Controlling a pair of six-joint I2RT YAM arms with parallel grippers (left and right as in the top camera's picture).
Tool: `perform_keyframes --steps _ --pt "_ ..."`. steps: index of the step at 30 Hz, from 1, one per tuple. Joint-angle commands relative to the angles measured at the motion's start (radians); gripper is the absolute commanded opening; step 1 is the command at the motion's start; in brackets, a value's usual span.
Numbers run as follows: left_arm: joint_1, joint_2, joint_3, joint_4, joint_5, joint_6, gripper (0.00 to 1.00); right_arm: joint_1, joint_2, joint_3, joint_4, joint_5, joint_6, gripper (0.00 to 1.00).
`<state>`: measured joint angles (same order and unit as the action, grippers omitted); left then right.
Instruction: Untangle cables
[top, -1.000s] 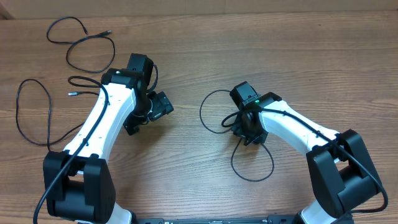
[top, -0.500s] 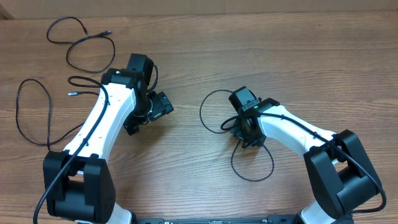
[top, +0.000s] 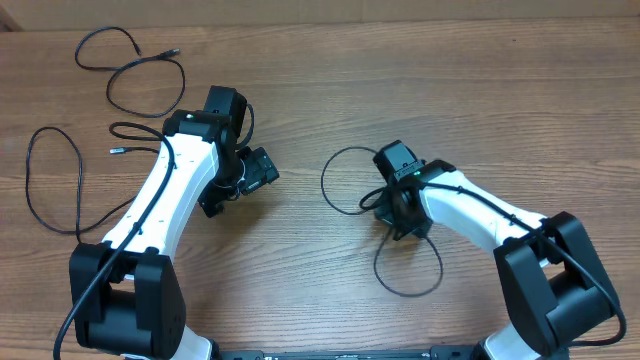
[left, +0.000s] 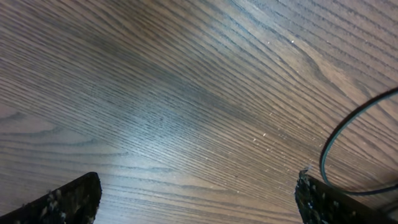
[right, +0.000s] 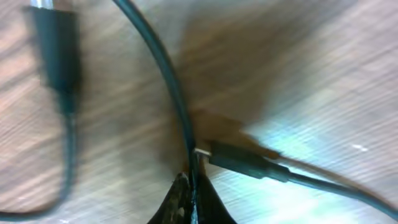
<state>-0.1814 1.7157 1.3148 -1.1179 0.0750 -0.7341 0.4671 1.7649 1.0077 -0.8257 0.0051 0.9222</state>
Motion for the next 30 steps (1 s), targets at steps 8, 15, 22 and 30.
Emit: perform_keyframes --steps 8,15,22,30 --pt "-0.002 0.006 -0.006 0.0 0.003 -0.014 1.0 -0.176 -0.166 0.145 -0.021 -0.395 -0.245 0.04" --pt "-0.002 0.006 -0.006 0.0 0.003 -0.014 1.0 -0.246 -0.215 0.145 0.0 -0.61 -0.352 0.04" --pt "-0.002 0.006 -0.006 0.0 0.003 -0.014 1.0 -0.301 -0.258 0.162 -0.083 -0.581 -0.448 0.04" --pt "-0.002 0.006 -0.006 0.031 0.004 -0.014 0.99 -0.478 -0.299 0.36 -0.376 -0.356 -0.486 0.66"
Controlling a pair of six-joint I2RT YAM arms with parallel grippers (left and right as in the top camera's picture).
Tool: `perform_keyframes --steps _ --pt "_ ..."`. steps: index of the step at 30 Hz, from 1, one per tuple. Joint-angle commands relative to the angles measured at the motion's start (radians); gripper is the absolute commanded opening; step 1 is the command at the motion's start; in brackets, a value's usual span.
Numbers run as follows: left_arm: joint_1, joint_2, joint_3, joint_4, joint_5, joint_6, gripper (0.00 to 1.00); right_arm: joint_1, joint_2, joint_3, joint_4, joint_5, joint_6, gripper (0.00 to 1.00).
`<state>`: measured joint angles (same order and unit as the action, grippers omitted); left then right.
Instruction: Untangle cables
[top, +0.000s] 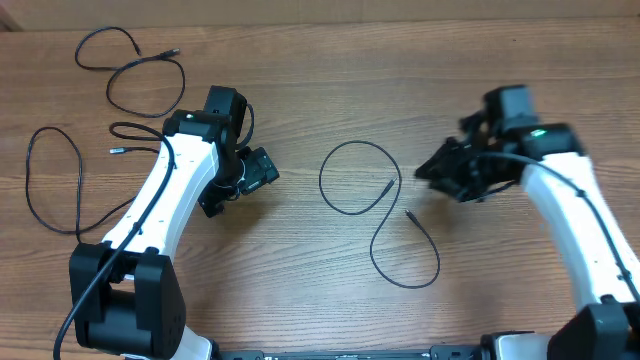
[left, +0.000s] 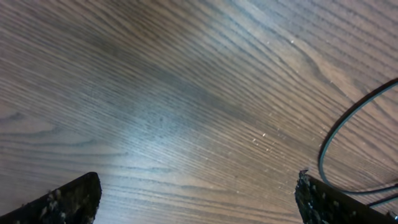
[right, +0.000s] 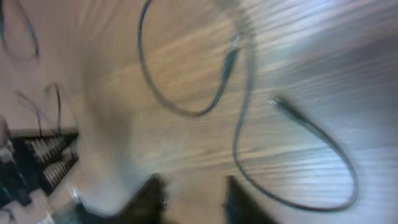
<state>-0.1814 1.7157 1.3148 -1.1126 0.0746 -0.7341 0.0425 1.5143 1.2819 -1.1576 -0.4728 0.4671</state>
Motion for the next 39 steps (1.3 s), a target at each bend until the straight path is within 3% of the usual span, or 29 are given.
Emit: perform_keyframes --steps 1,4,11,15,18,23,25,27,29,31,35,39 --pt "-0.002 0.006 -0.006 0.065 0.004 -0.014 1.0 -0.076 -0.048 0.108 -0.079 0.145 -0.032 0.79" --pt "-0.002 0.006 -0.006 0.189 0.001 -0.014 0.99 -0.131 -0.048 0.134 -0.156 0.187 -0.031 1.0" --pt "-0.002 0.006 -0.006 0.319 0.024 -0.053 1.0 -0.235 -0.048 0.134 -0.207 0.219 -0.031 1.0" --pt "-0.002 0.006 -0.005 0.336 0.342 -0.074 0.99 -0.315 -0.048 0.134 -0.198 0.22 -0.019 1.0" --pt "-0.002 0.006 -0.005 0.34 0.409 -0.074 1.0 -0.38 -0.048 0.134 -0.174 0.218 -0.02 1.0" --pt "-0.033 0.007 -0.005 0.42 0.682 0.193 1.0 -0.458 -0.048 0.134 -0.171 0.218 -0.019 1.0" --pt "-0.082 0.007 -0.005 0.423 0.669 0.223 1.0 -0.464 -0.048 0.134 -0.164 0.218 -0.02 1.0" --pt "-0.149 0.009 -0.005 0.422 0.605 0.251 0.93 -0.464 -0.048 0.134 -0.154 0.218 -0.02 1.0" --pt "-0.222 0.011 0.003 0.419 0.553 0.28 1.0 -0.464 -0.048 0.134 -0.153 0.218 -0.019 1.0" --pt "-0.282 0.014 0.038 0.385 0.503 0.296 1.0 -0.463 -0.048 0.134 -0.153 0.218 -0.02 1.0" --pt "-0.362 0.018 0.212 0.184 0.28 0.325 1.0 -0.463 -0.048 0.134 -0.153 0.219 -0.02 1.0" --pt "-0.41 0.068 0.401 0.002 0.195 0.354 1.0 -0.463 -0.048 0.134 -0.153 0.219 -0.02 1.0"
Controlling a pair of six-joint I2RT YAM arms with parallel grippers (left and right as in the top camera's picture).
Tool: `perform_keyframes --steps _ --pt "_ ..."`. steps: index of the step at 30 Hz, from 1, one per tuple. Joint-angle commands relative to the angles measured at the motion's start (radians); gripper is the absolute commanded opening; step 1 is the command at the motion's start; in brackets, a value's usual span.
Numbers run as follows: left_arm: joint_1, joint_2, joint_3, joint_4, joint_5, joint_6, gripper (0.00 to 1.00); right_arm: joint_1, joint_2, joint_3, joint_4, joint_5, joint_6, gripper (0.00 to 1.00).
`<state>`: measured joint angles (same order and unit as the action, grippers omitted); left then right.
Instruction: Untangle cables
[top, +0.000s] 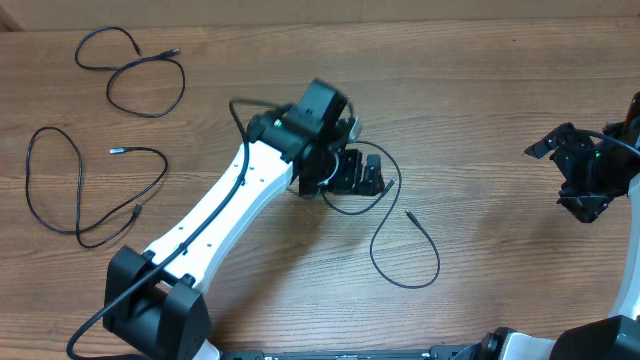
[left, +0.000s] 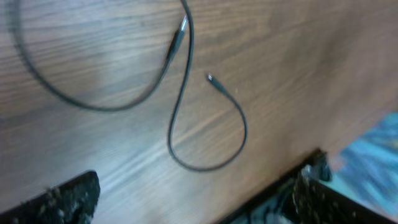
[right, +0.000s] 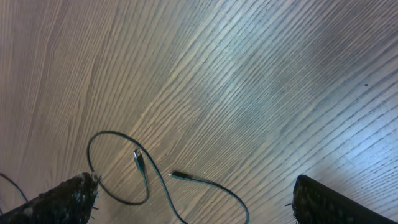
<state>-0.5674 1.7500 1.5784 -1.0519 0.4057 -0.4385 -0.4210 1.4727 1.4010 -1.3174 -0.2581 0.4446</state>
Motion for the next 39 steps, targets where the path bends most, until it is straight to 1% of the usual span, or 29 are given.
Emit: perform_keyframes --steps 1,3,5,6,7,10,11,13,14,15,17,19,24,31,36,37,39 --pt "-0.032 0.059 0.177 -0.096 -0.142 0.058 1.0 0.0 -0.006 0.015 0.007 0.003 0.003 1.0" --pt "-0.051 0.123 0.246 -0.165 -0.146 0.074 1.0 0.0 -0.006 0.015 0.007 0.004 0.003 1.0" --pt "-0.071 0.186 0.278 -0.193 -0.146 0.08 1.0 0.0 -0.006 0.015 0.007 0.003 0.003 1.0" --pt "-0.081 0.212 0.284 -0.183 -0.127 0.076 1.0 0.0 -0.006 0.015 0.007 0.004 0.003 1.0" --pt "-0.092 0.246 0.283 -0.147 -0.069 0.075 1.0 0.0 -0.006 0.015 0.007 0.004 0.003 1.0" --pt "-0.105 0.292 0.283 -0.103 0.01 0.075 1.0 0.0 -0.006 0.015 0.007 0.004 0.003 1.0" --pt "-0.11 0.314 0.283 -0.078 0.035 0.072 0.97 0.0 -0.006 0.015 0.007 0.003 0.003 1.0" --pt "-0.124 0.35 0.283 -0.051 0.032 0.071 0.89 0.0 -0.006 0.015 0.007 0.004 0.003 1.0" --pt "-0.13 0.365 0.283 -0.045 0.024 0.064 0.81 0.0 -0.006 0.015 0.006 0.004 0.003 1.0" --pt "-0.139 0.387 0.283 -0.043 0.001 0.048 0.78 0.0 -0.006 0.015 0.006 0.004 0.003 1.0" --pt "-0.155 0.422 0.283 -0.048 -0.042 0.032 0.77 0.0 -0.006 0.015 0.007 0.004 0.003 1.0" --pt "-0.186 0.47 0.283 -0.058 -0.105 0.0 0.72 0.0 -0.006 0.015 0.007 0.004 0.003 1.0" --pt "-0.241 0.529 0.283 -0.054 -0.19 -0.072 0.71 0.0 -0.006 0.015 0.007 0.003 0.003 1.0" --pt "-0.296 0.548 0.283 -0.047 -0.335 -0.102 0.69 0.0 -0.006 0.015 0.007 0.004 0.003 1.0" --pt "-0.3 0.55 0.283 -0.011 -0.406 -0.116 0.63 0.0 -0.006 0.015 0.007 0.003 0.003 1.0" --pt "-0.299 0.552 0.283 0.0 -0.418 -0.116 0.59 0.0 -0.006 0.015 0.007 0.004 0.003 1.0" --pt "-0.299 0.552 0.281 0.023 -0.43 -0.115 0.56 0.0 -0.006 0.015 0.007 0.003 0.003 1.0"
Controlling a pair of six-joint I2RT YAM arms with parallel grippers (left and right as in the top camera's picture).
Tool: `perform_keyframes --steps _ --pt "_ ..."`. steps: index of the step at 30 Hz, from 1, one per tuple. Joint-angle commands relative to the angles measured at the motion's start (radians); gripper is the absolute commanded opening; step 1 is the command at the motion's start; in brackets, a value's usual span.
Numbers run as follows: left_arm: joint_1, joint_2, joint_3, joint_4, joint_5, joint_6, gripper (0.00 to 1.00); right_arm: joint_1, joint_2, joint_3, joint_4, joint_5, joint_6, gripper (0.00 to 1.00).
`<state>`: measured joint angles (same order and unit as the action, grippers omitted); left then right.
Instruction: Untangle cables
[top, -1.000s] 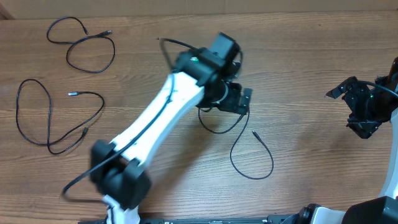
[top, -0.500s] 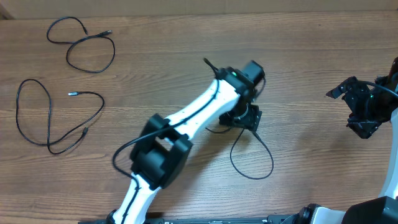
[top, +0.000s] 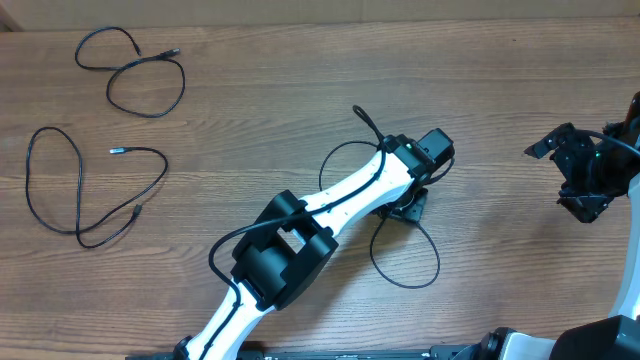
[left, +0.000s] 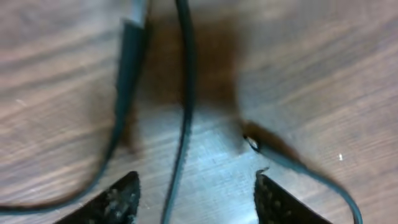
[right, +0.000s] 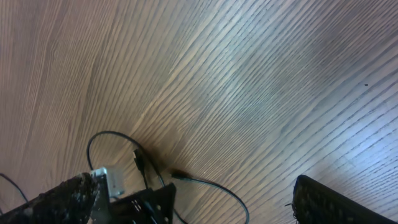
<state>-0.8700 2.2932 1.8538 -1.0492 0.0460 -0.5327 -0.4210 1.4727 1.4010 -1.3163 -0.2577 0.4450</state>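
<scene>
A thin black cable lies mid-table as an S, with an upper loop (top: 340, 165) and a lower loop (top: 410, 272). My left gripper (top: 408, 207) is stretched out to where the two loops meet and hangs low, open. In the left wrist view its fingers (left: 118, 199) straddle one strand (left: 185, 112). A plug (left: 132, 56) lies to the strand's left and the other cable end (left: 252, 144) to its right. My right gripper (top: 580, 185) is open at the far right, away from the cable, and sees it (right: 214, 186) from a distance.
Two other black cables lie apart at the left: one at the far left corner (top: 130, 70), one along the left side (top: 80, 190). The left arm's white links (top: 340, 200) cross the table diagonally from the front.
My left gripper has moved right from over the upper loop to the junction of the loops. It is now close to the table, open around one strand. The right arm has not moved.
First my right gripper was shut at the cable mid-table while the left waited open at the left. Then the right gripper was off the cable, which lay as an S, and later stood open at the far right. The left arm was then over the loop, and is now at its junction.
</scene>
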Motion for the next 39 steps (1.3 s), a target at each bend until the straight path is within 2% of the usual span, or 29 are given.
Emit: perform_keyframes --steps 1,7,17,25,29,36,39 --pt "0.004 0.009 0.005 0.031 -0.073 -0.021 0.55 0.0 -0.006 0.015 0.006 0.003 0.002 1.0" --pt "0.004 0.009 -0.002 0.095 -0.109 -0.006 0.49 0.0 -0.006 0.015 0.006 0.003 0.002 1.0" --pt "0.003 0.04 -0.002 0.126 -0.096 -0.006 0.49 0.0 -0.006 0.015 0.006 0.003 0.002 1.0" --pt "0.003 0.073 -0.002 0.124 -0.095 -0.006 0.45 0.0 -0.006 0.015 0.006 0.003 0.002 1.0" --pt "0.003 0.083 -0.002 0.124 -0.117 -0.005 0.35 0.0 -0.006 0.015 0.006 0.003 0.002 1.0" --pt "0.002 0.149 -0.002 0.107 -0.113 -0.006 0.32 0.0 -0.006 0.015 0.006 0.003 0.002 1.0" --pt "-0.002 0.18 -0.002 0.107 -0.1 -0.006 0.19 0.0 -0.006 0.015 0.005 0.003 0.002 1.0"
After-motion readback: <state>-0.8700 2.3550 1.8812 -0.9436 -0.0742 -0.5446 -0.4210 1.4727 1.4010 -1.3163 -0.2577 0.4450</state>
